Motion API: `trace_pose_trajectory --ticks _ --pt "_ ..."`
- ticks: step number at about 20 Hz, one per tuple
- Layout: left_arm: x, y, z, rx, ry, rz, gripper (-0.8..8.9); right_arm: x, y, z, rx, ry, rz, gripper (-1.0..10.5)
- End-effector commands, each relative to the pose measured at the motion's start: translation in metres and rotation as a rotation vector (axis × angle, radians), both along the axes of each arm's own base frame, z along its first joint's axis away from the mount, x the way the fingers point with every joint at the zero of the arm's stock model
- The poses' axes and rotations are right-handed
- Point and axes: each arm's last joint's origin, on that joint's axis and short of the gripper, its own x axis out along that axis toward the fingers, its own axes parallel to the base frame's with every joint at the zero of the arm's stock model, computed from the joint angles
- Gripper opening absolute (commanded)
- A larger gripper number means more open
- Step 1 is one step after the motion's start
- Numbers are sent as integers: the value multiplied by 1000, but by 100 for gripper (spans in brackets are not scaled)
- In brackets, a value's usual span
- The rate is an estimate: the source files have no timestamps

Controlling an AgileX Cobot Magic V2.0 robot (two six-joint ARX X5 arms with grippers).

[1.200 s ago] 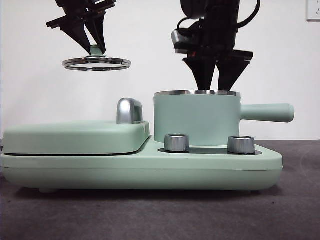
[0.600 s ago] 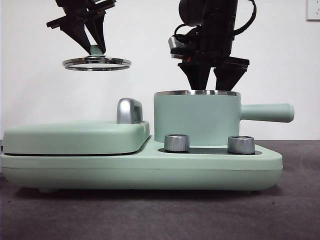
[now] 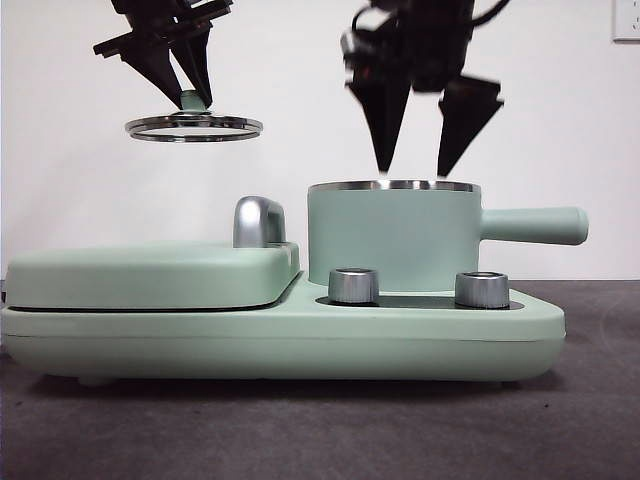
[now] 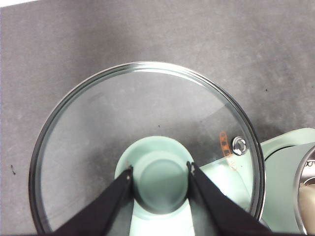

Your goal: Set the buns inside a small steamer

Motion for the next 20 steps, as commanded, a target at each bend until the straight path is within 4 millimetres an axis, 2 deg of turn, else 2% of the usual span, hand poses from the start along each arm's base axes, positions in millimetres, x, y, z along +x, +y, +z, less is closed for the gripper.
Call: trace_pose_trajectory --ticks 1,2,5,8,11,13,17,20 --pt "5 -3 -6 -4 10 -3 18 -29 -13 31 7 -9 6 400" --pt "5 -3 -6 -4 10 -4 18 -40 -19 39 15 -25 6 405" --pt "4 -6 -6 -7 14 -6 18 -90 -46 59 44 -58 -13 406" --pt "1 -16 -6 -7 15 -29 18 -144 -72 64 69 -81 -7 406" --pt "-4 -34 -7 -6 17 -72 18 -199 -94 59 105 -112 -1 406" --pt "-10 -49 -7 -6 17 -108 18 -228 -107 52 171 -166 -28 406" --pt "-26 -86 -7 -3 24 -199 18 -275 -132 32 358 -344 -40 406" --pt "-41 -115 -7 -2 24 -276 18 -300 -150 13 454 -467 -27 405"
